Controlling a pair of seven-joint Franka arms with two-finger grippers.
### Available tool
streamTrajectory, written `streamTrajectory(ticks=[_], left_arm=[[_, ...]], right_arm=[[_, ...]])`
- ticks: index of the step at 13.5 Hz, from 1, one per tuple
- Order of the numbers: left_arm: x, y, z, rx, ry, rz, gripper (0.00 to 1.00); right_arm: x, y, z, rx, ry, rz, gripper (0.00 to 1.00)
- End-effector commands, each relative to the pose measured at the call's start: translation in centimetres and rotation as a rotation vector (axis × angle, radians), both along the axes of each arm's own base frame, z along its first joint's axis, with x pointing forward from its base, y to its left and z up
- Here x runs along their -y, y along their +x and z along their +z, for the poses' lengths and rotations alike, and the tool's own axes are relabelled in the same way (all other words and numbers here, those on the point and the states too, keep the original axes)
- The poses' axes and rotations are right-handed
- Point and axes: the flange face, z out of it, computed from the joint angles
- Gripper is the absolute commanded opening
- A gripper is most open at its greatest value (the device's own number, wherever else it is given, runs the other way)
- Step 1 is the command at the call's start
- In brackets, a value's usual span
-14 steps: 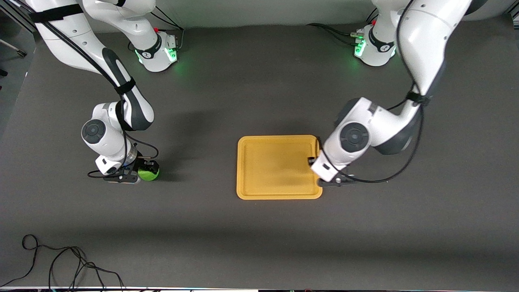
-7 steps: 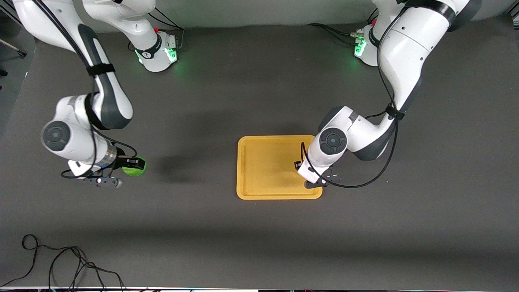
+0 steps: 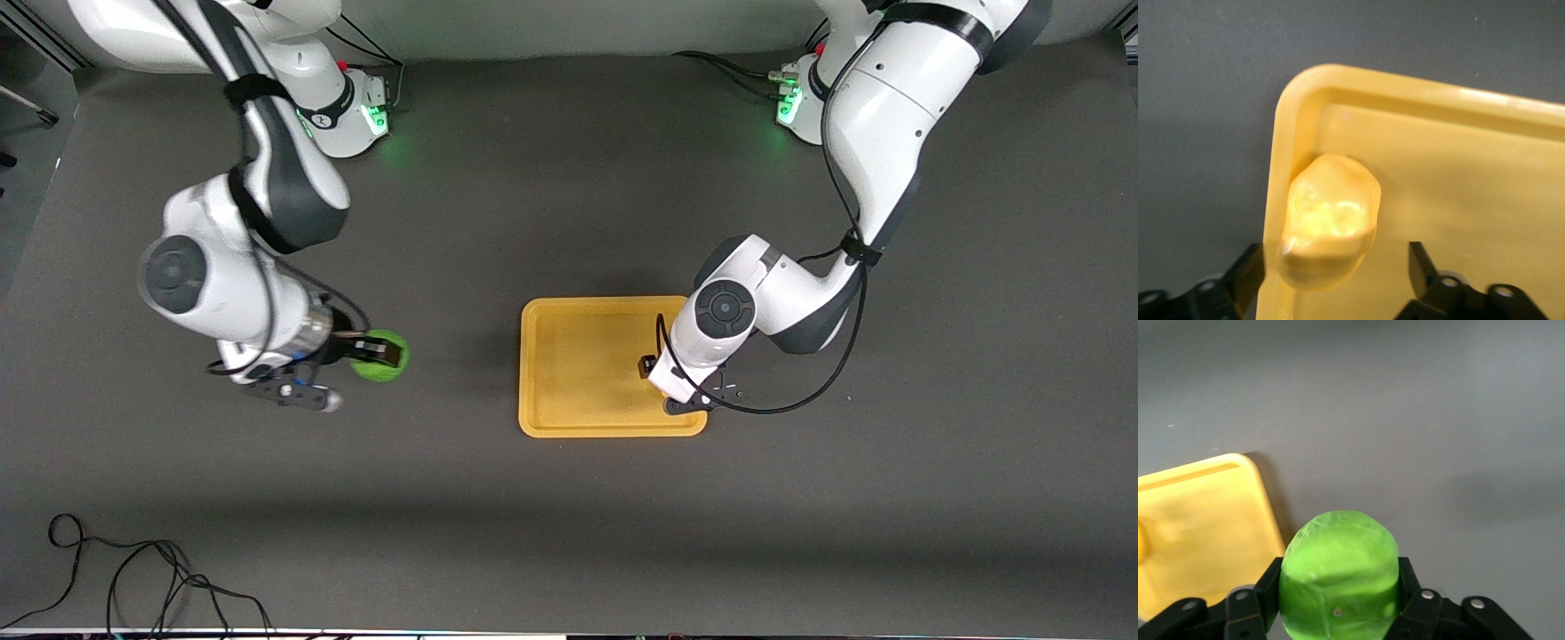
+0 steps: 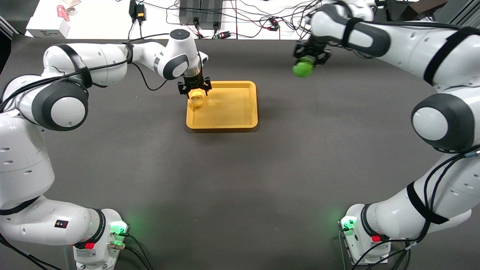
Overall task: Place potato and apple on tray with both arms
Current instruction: 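Carry the potato onto the tray with the left gripper while the right lifts the apple, then release the potato on the tray while the right gripper carries the apple over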
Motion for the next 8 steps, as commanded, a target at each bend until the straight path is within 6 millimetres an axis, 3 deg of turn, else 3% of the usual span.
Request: streamTrajectory(ticks=[1,3,6,8], left_arm=[[-1.9,0.6,3.3,0.007,0.058,0.037,1.0],[-5.6,1.5,4.8,-0.044,0.078,0.134,1.0],[-10.5,2.2,5.9,-0.09,0.106,0.202,1.0],[-13.2,2.8,7.7,-0.095,0.122,0.195,1.0]], right_arm=[[-9.0,0.3,-2.0,0.048,-0.037,-0.117,0.24],[-15.0,-0.9,-5.3,0.063,-0.079,-0.155,0.24],[-21.6,-2.1,-11.7,0.144,-0.071,-0.249,0.24],[-23.1,-2.3,-15.8,0.14,-0.039,-0.261,0.24]])
